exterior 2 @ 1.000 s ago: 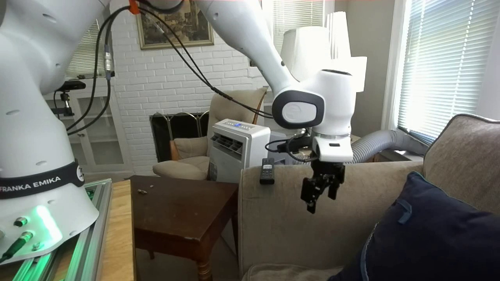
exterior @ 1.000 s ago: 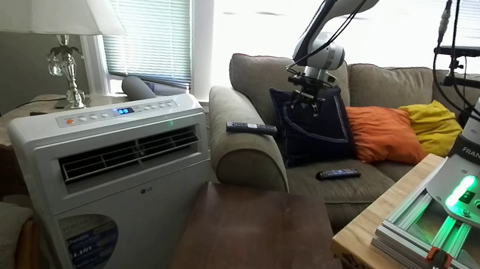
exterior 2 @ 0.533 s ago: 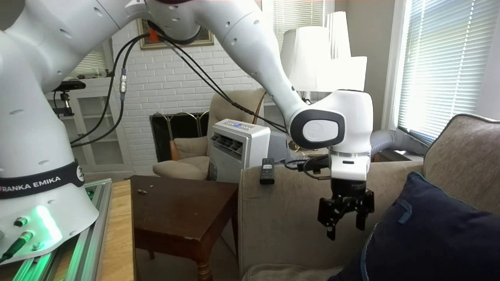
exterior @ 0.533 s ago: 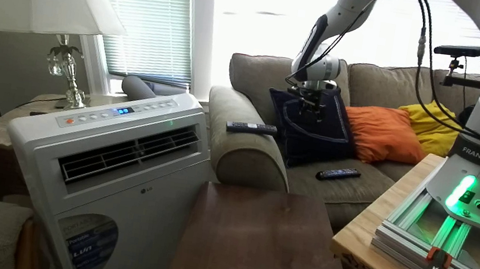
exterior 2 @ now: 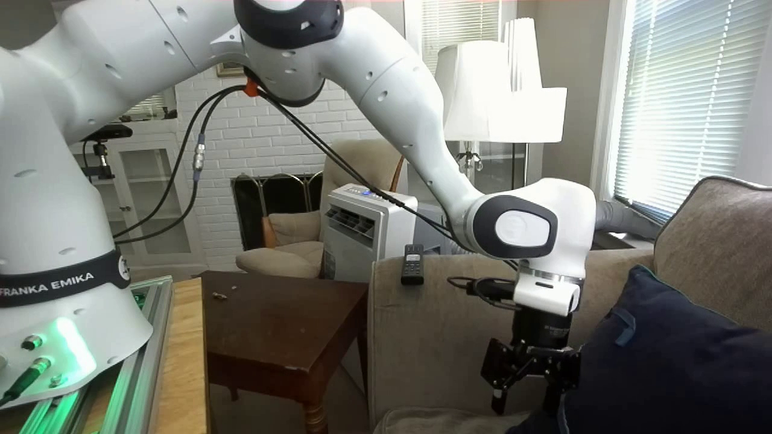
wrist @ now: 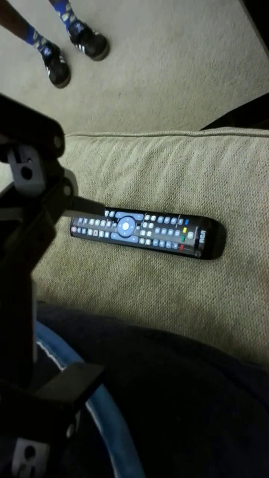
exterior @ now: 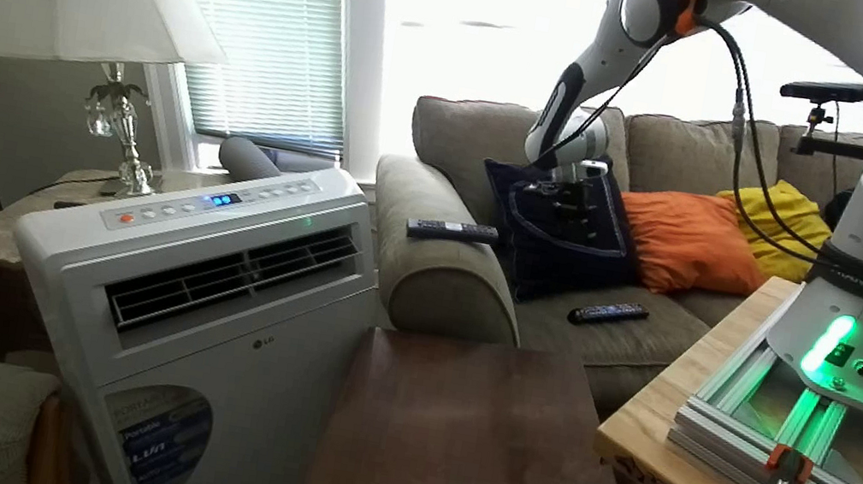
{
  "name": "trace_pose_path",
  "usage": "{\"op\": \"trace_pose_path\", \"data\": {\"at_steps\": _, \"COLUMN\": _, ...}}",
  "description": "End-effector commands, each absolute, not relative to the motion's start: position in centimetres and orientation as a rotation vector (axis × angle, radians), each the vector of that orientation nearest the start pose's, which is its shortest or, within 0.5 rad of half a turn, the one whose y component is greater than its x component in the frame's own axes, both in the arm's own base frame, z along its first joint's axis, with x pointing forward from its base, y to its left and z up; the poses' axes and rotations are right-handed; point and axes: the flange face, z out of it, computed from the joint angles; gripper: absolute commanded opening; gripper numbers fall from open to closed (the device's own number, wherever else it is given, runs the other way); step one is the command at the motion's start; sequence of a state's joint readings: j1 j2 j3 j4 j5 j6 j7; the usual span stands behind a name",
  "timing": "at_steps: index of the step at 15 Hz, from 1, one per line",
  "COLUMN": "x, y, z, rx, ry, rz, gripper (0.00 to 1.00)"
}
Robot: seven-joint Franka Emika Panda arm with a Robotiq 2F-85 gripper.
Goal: Move the remote from the seat of the chair to the armrest
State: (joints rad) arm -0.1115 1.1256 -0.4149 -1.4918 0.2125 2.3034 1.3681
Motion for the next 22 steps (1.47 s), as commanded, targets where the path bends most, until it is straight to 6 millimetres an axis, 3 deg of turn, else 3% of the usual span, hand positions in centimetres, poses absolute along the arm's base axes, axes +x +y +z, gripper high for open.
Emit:
{"op": "trace_pose_path", "data": {"at_steps": 1, "x": 58.3, "y": -31.0, "z": -1.6, "rx": -1.923, "ry": 2.890, "rz": 0.259, "gripper": 1.00}}
{"op": "trace_pose_path", "data": {"at_steps": 4, "x": 57.6, "y": -31.5, "z": -3.8, "rx": -1.889, "ry": 2.900, "rz": 0.314, "gripper": 1.00}}
{"op": "trace_pose_path", "data": {"at_steps": 10, "x": 56.2, "y": -32.5, "z": -5.6, "rx": -1.929, "ry": 2.924, "rz": 0.483, "gripper": 1.00}}
{"op": "trace_pose_path", "data": {"at_steps": 13, "x": 55.7, "y": -32.1, "z": -5.8, "rx": -1.924, "ry": 2.938, "rz": 0.621, "gripper": 1.00}}
{"op": "trace_pose_path", "data": {"at_steps": 19, "x": 57.2, "y": -32.5, "z": -6.1, "rx": -1.958, "ry": 2.935, "rz": 0.522, "gripper": 1.00}}
{"op": "trace_pose_path", "data": {"at_steps": 22, "x": 57.1, "y": -31.7, "z": -4.7, "rx": -1.940, "ry": 2.889, "rz": 0.754, "gripper": 1.00}}
